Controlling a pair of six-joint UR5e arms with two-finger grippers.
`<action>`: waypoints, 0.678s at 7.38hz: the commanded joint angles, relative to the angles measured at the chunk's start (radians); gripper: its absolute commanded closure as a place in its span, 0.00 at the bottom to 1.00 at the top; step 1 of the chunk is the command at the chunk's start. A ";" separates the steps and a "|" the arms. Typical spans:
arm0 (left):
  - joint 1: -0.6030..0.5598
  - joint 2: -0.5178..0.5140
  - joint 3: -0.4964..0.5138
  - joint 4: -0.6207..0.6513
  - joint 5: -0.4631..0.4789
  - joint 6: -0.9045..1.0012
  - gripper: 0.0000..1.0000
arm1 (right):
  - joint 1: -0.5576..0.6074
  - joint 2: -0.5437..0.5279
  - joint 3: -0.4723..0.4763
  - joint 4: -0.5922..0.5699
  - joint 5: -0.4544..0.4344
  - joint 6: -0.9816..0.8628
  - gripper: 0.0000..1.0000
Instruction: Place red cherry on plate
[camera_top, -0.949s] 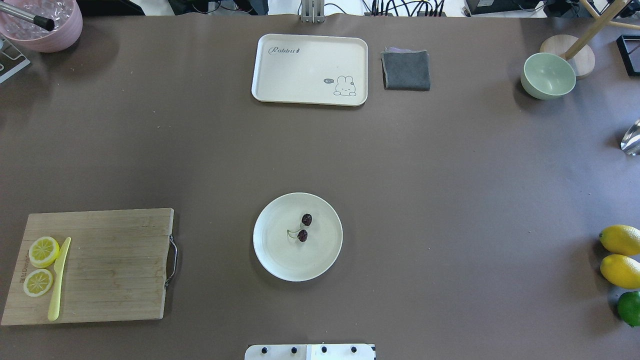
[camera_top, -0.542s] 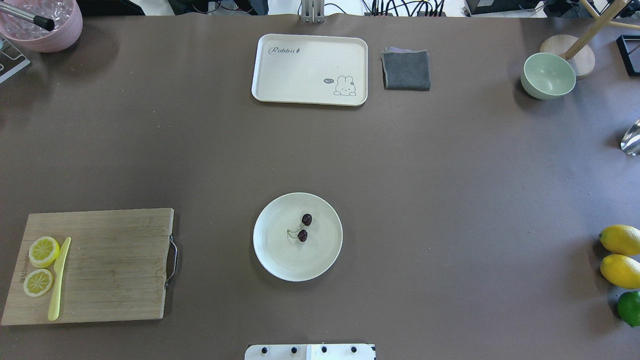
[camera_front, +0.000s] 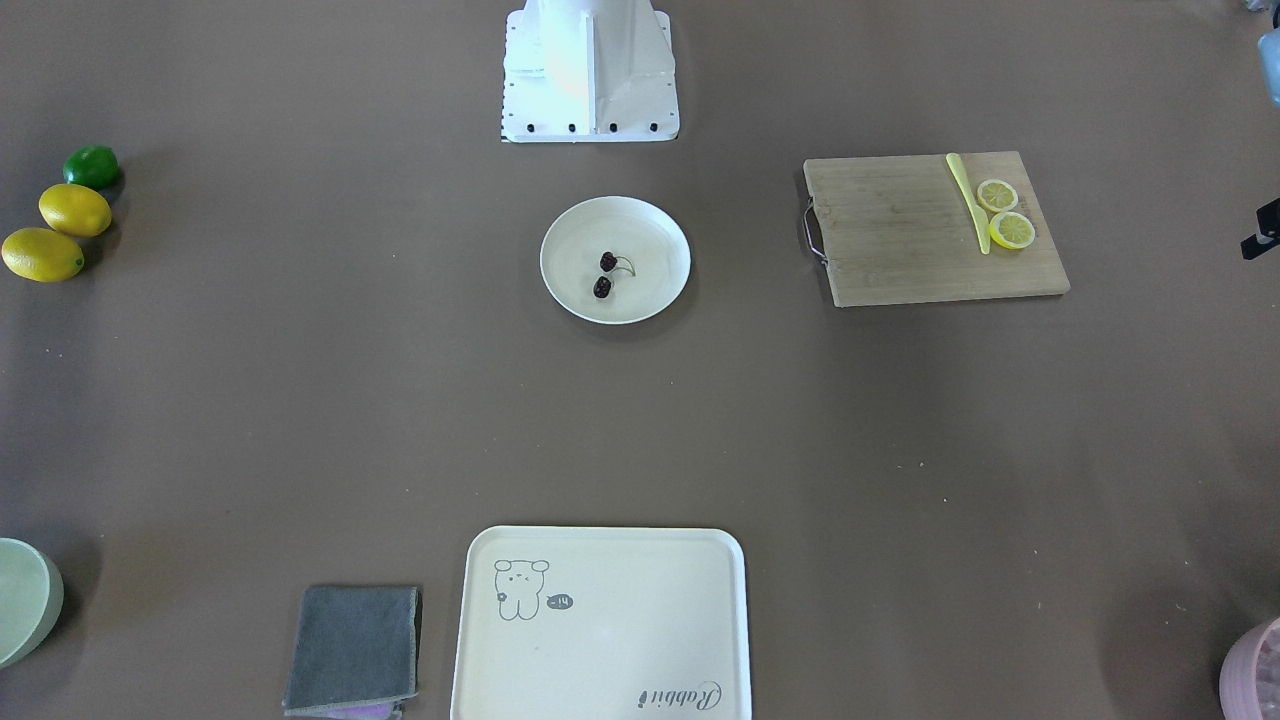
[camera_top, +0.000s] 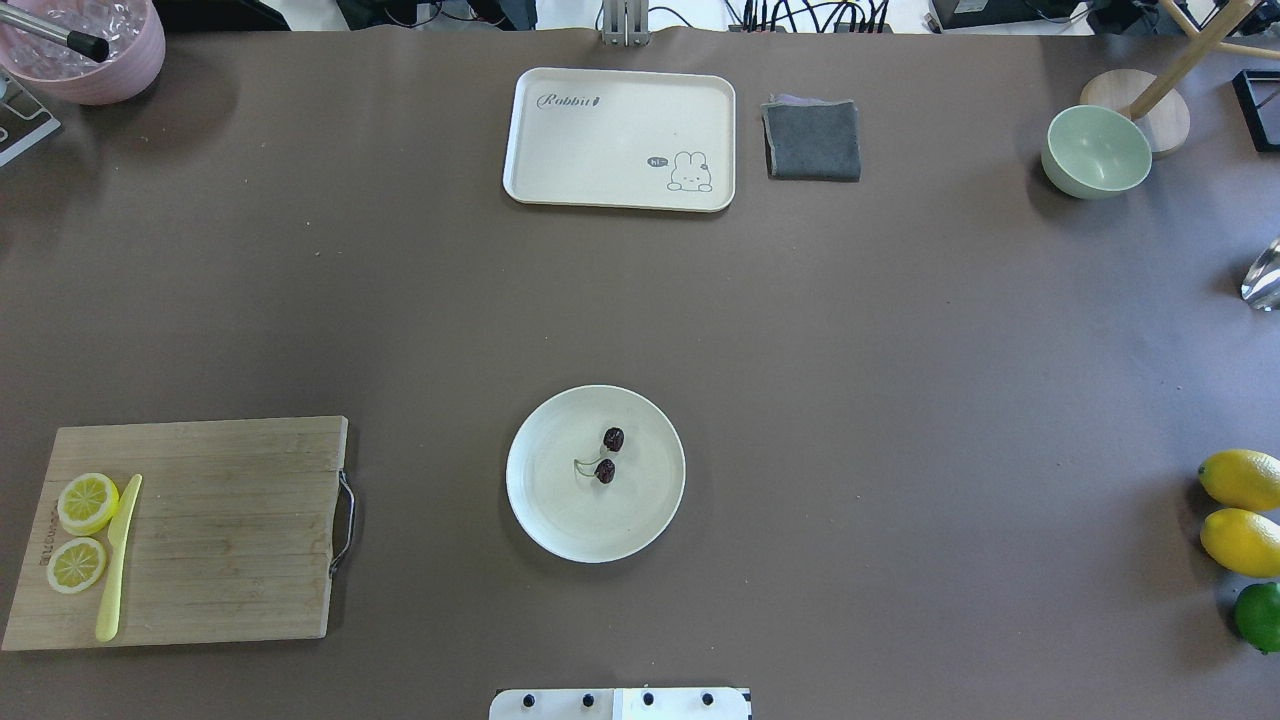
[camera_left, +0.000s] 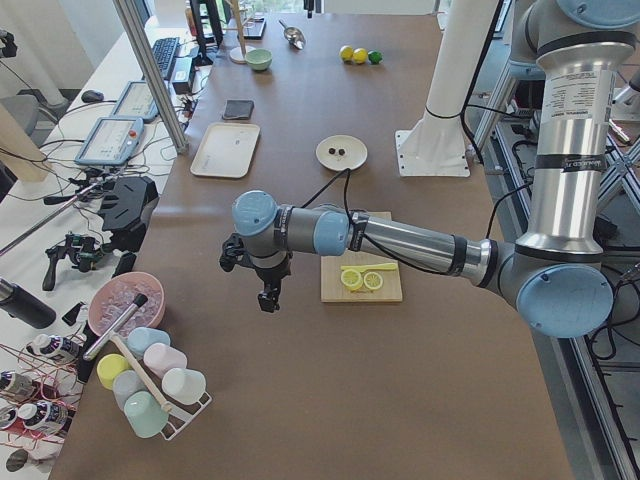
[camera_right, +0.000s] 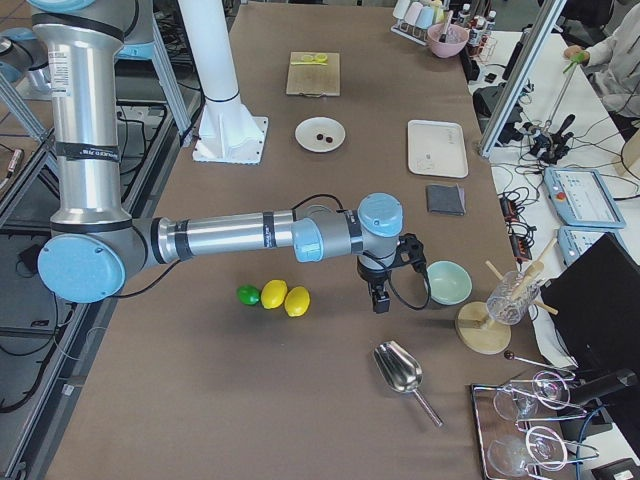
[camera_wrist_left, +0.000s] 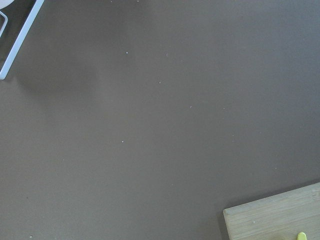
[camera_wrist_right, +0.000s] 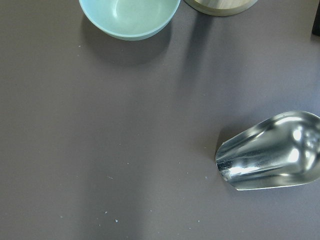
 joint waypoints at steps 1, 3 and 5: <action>0.000 -0.001 0.001 -0.001 0.000 -0.001 0.02 | 0.008 -0.013 0.008 0.001 0.009 0.000 0.00; 0.001 -0.001 0.001 -0.002 0.002 -0.001 0.02 | 0.016 -0.021 0.007 0.001 0.001 -0.001 0.00; 0.000 -0.001 -0.001 -0.002 0.000 -0.001 0.02 | 0.016 -0.024 0.005 0.002 0.001 0.000 0.00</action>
